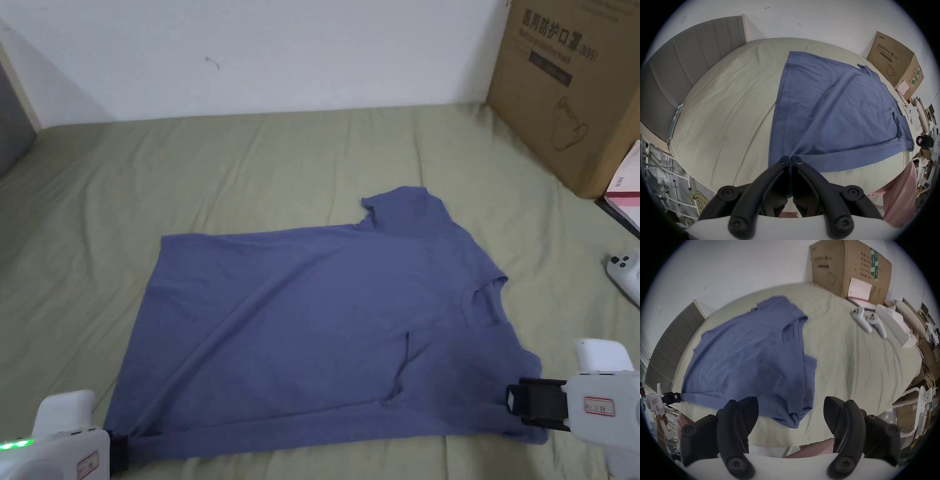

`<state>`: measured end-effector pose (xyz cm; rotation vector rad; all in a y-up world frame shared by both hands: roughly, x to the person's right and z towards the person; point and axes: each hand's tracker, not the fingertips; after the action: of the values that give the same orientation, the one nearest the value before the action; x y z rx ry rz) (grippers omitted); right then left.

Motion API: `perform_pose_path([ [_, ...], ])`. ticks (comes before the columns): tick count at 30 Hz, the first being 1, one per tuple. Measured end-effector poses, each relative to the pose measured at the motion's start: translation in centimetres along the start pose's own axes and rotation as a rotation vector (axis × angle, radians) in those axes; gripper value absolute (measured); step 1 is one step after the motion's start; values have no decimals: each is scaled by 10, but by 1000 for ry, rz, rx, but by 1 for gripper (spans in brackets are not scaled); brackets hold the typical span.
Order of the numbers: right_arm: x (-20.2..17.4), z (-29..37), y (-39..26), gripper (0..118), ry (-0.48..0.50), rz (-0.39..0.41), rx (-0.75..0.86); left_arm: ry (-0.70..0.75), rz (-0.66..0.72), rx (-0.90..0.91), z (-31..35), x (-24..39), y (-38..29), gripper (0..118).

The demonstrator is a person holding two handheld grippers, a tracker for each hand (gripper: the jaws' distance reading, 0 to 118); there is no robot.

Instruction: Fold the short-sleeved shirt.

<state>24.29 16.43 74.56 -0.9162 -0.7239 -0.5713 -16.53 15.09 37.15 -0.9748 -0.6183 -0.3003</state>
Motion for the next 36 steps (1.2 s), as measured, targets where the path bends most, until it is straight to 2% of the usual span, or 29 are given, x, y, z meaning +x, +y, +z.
perform_pose_path([
  [1, 1, -7, -2, 58, 4, 2, -28, 4, -4, 0, 0, 0, -1, 3],
  [2, 2, -11, -6, 24, 12, 10, -38, 6, -3, -2, 0, -1, 0, 3],
  [3, 1, -13, -9, 3, -5, 25, -59, 4, 3, -4, 0, -2, 0, 3],
  [4, -1, -17, -15, 3, -42, 59, -64, 1, 10, -7, 0, -2, -1, 3],
  [15, -10, 21, 6, 3, -11, 57, 42, 12, 9, 2, 13, 1, 15, 3],
  [20, -12, 23, 44, 3, 21, 19, 80, 2, 30, 34, 14, -1, 54, 3],
  [29, -27, -51, 132, 3, -55, 57, 21, 47, -23, 28, -47, 13, 141, 3],
  [30, -29, -62, 137, 3, -69, 55, 7, 55, -35, 26, -56, 15, 145, 6],
  [31, -30, -71, 140, 4, -72, 53, -6, 54, -48, 22, -64, 17, 147, 17],
  [32, -31, -77, 141, 7, -76, 54, -18, 60, -57, 11, -69, 18, 149, 43],
  [33, -33, -82, 142, 25, -86, 54, -38, 89, -70, -5, -72, 20, 149, 84],
  [34, -34, -83, 141, 51, -80, 69, -63, 108, -84, -22, -74, 21, 148, 102],
  [35, -36, -83, 141, 73, -80, 78, -80, 93, -79, -18, -72, 20, 145, 106],
  [36, -36, -80, 138, 73, -83, 75, -70, 77, -76, -14, -68, 18, 143, 106],
])
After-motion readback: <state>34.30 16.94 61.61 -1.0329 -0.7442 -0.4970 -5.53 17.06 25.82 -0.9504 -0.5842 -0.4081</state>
